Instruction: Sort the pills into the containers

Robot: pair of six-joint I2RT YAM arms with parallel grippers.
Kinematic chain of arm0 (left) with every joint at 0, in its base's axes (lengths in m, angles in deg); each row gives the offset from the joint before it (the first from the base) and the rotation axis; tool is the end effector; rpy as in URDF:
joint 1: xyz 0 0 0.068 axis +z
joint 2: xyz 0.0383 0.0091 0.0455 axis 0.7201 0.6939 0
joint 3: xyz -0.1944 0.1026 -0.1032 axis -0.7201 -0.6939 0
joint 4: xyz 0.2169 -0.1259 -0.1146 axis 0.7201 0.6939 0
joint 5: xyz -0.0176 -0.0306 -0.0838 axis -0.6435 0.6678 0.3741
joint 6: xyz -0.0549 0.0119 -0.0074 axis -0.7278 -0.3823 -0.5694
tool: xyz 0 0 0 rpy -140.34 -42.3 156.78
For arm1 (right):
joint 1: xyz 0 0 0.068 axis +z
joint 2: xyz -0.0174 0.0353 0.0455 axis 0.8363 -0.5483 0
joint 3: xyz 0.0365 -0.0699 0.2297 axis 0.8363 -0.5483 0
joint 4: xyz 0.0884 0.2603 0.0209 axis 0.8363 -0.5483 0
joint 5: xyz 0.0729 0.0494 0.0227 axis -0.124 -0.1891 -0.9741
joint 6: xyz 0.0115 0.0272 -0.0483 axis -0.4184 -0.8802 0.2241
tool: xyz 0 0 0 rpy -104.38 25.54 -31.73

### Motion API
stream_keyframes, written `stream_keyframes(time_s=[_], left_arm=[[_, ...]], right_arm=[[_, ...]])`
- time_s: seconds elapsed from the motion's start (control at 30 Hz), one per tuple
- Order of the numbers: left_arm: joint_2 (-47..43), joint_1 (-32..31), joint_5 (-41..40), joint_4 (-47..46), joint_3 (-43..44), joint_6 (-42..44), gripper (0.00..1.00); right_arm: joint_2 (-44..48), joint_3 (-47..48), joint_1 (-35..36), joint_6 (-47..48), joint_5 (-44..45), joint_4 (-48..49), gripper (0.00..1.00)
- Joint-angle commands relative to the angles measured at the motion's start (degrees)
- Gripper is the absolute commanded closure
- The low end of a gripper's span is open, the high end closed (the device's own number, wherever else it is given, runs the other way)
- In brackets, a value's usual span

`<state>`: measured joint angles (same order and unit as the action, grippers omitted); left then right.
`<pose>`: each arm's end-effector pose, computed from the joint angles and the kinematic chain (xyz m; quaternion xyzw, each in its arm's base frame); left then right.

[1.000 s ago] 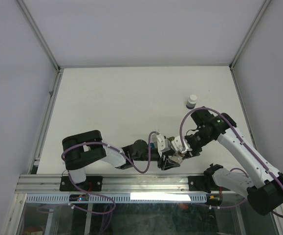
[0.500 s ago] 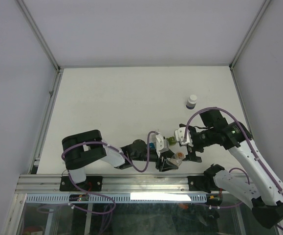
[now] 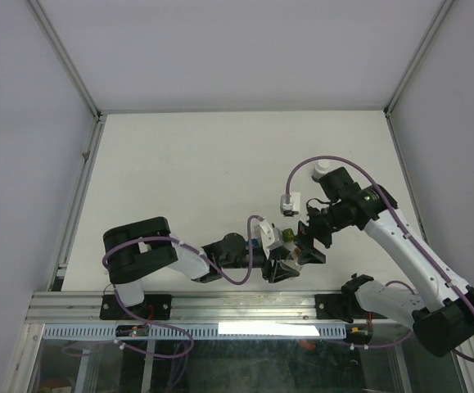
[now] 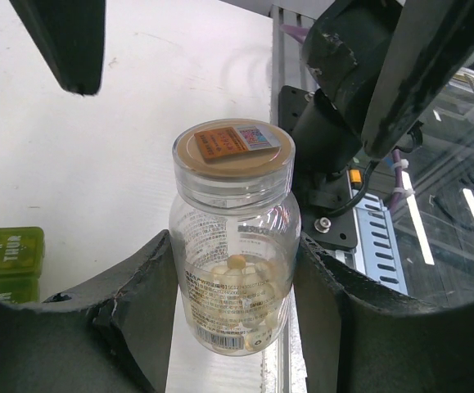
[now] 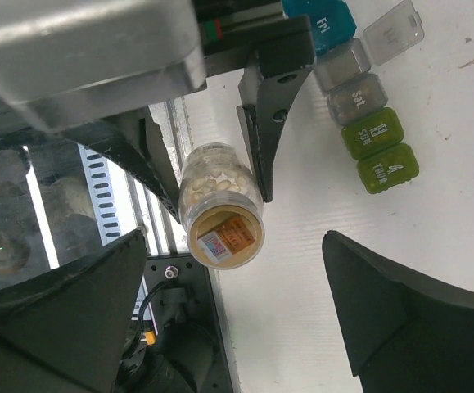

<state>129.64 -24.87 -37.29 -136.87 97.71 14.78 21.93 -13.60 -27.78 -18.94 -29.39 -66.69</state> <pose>0.0980 -0.3145 0.1015 0.4340 0.6089 -0.5115 0.4233 0.1569 0.1141 0.2713 -0.6137 0.7084 0.2862 0.1992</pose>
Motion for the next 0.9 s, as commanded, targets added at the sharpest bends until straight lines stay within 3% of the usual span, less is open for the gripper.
stream_keyframes(time_s=[0.0, 0.57, 0.77, 0.87], left_arm=[[-3.3, -0.5, -3.6, -1.8, 1.5, -0.4, 1.0], [-4.0, -0.5, -5.4, -3.3, 1.4, -0.3, 1.0], [-4.4, -0.6, -5.2, -3.7, 1.3, -0.2, 1.0], [-4.5, -0.6, -5.3, -3.7, 1.3, -0.1, 1.0]], right_arm=[[-1.4, 2.6, -0.1, -3.5, 0.2, 1.7, 0.09], [-5.7, 1.5, 0.5, -3.9, -0.6, 3.8, 0.24], [-6.2, 2.0, 0.6, -2.6, -2.1, 2.3, 0.34], [-6.6, 2.5, 0.6, -1.2, -3.5, 0.8, 0.47]])
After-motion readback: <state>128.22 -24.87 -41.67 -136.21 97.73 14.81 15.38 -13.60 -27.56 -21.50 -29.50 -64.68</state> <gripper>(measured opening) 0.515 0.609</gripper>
